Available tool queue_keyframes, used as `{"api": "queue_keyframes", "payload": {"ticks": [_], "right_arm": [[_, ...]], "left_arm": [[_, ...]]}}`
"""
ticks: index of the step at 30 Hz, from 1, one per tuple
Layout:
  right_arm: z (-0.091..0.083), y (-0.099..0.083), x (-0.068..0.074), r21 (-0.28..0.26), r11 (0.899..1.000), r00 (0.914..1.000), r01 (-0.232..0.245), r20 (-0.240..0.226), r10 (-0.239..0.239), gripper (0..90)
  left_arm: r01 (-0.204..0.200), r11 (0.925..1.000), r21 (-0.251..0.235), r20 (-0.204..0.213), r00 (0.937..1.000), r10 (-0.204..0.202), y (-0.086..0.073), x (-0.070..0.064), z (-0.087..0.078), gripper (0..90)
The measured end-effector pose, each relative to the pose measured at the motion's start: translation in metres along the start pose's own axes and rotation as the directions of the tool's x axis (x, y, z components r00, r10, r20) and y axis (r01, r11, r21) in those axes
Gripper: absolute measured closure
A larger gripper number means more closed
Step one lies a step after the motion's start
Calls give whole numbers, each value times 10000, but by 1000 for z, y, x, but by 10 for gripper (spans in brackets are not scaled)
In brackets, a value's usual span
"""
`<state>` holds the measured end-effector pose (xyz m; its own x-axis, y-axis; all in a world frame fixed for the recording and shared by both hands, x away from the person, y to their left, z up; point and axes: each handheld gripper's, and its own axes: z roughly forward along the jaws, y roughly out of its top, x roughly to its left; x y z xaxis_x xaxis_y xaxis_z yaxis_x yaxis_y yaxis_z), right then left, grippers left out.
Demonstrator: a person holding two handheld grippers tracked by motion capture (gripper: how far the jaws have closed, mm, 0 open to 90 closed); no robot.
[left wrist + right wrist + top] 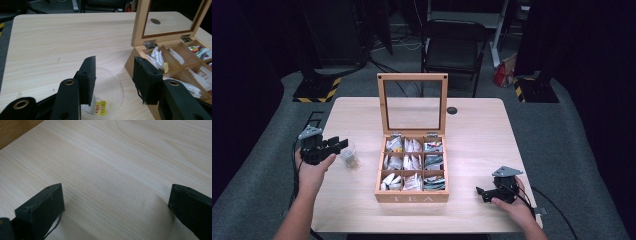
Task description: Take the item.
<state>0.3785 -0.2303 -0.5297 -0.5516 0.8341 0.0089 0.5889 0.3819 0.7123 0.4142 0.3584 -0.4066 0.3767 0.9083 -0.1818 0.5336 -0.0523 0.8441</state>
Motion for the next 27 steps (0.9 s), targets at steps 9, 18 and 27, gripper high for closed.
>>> {"api": "queue_keyframes", "payload": {"ticks": [9, 18, 27], "right_arm": [[0, 0, 0, 4, 10000, 10000, 10, 25, -10, 0], [0, 0, 0, -2, 10000, 10000, 1, 32, -1, 0], [0, 0, 0, 6, 10000, 10000, 8, -12, -8, 0]], "left_arm": [[-248, 9996, -124, 446, 9987, 253, 0, -15, -10, 521], [-680, 9976, 92, 867, 9940, 670, -16, -32, -16, 514], [-866, 9958, 306, 951, 9920, 834, -34, -38, -14, 509]]}}
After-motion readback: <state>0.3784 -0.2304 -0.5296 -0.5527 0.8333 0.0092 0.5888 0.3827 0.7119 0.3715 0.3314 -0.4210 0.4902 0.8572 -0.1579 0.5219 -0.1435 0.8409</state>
